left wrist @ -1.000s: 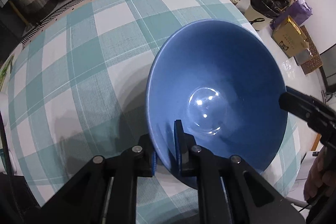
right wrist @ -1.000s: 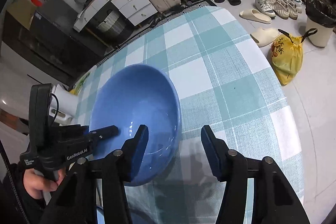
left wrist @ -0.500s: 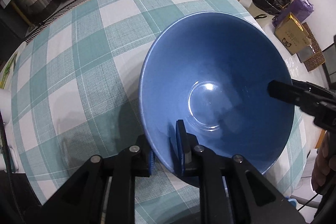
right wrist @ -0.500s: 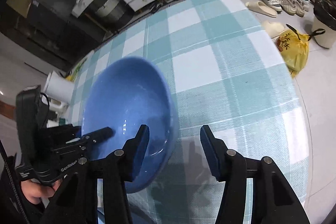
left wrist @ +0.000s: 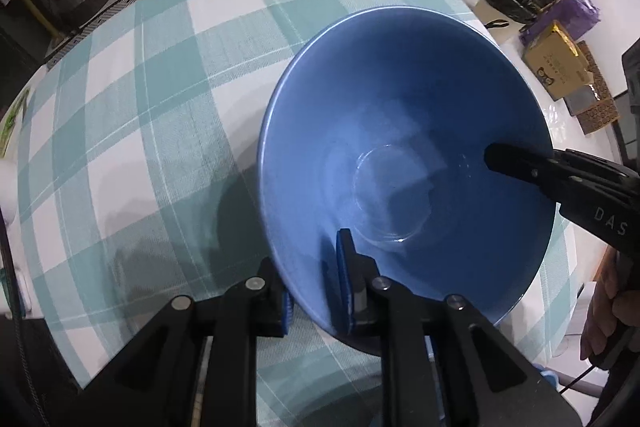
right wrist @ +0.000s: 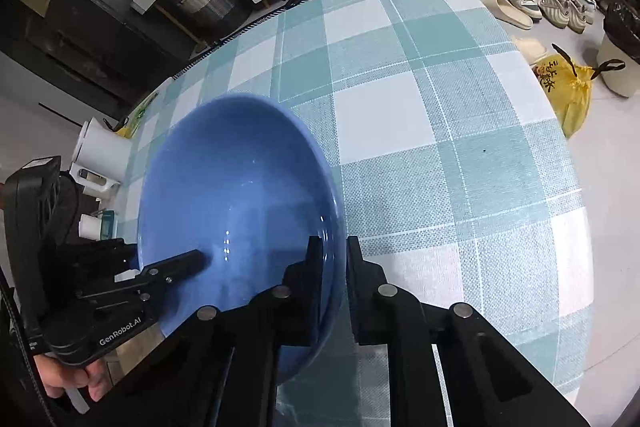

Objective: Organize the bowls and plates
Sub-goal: 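Lift and carry the blue bowl with both grippers toward the nested bowls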

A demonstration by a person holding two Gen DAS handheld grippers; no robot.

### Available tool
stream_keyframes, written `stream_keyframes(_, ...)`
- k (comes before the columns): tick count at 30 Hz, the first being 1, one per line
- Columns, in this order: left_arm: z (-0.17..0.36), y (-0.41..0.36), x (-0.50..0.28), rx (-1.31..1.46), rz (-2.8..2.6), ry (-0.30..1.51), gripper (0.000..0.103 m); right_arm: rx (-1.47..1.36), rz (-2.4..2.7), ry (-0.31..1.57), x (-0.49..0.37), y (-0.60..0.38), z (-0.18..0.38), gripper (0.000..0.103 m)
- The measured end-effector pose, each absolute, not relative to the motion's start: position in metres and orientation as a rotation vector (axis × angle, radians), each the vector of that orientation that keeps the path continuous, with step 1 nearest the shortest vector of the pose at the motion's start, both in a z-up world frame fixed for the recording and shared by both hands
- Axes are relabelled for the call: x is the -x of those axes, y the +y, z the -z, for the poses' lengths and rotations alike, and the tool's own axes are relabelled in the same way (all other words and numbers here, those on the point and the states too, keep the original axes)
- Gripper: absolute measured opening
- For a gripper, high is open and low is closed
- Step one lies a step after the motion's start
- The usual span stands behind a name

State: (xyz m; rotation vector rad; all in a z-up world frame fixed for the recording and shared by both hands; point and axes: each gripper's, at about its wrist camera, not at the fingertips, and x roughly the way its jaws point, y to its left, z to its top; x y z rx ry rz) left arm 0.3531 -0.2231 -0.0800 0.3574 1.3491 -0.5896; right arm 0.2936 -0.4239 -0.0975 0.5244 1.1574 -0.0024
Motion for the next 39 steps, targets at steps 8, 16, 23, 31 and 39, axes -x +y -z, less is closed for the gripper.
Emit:
stream_keyframes(8, 0.064, -0.219, -0.353, -0.285, 0.589, 1.385, 0.016, -0.539, 0.015, 1.128, -0.285, -0.426, 0.077, 0.009)
stream_keyframes(16, 0.043, -0.213, -0.345, -0.249, 0.595, 1.376, 0.016, -0.541, 0.024, 1.086, -0.271, -0.424, 0.046, 0.009)
stream_keyframes(23, 0.022, -0.21, -0.334, -0.232, 0.603, 1.364, 0.016, -0.557, 0.017, 1.069, -0.251, -0.421, 0.023, 0.009)
stream_keyframes(31, -0.003, -0.204, -0.317, -0.227, 0.607, 1.346, 0.016, -0.544, 0.017, 1.04, -0.226, -0.412, -0.006, 0.009)
stream_keyframes(39, -0.021, -0.189, -0.288, -0.226, 0.603, 1.315, 0.016, -0.524, 0.002, 1.027, -0.193, -0.393, -0.026, 0.009)
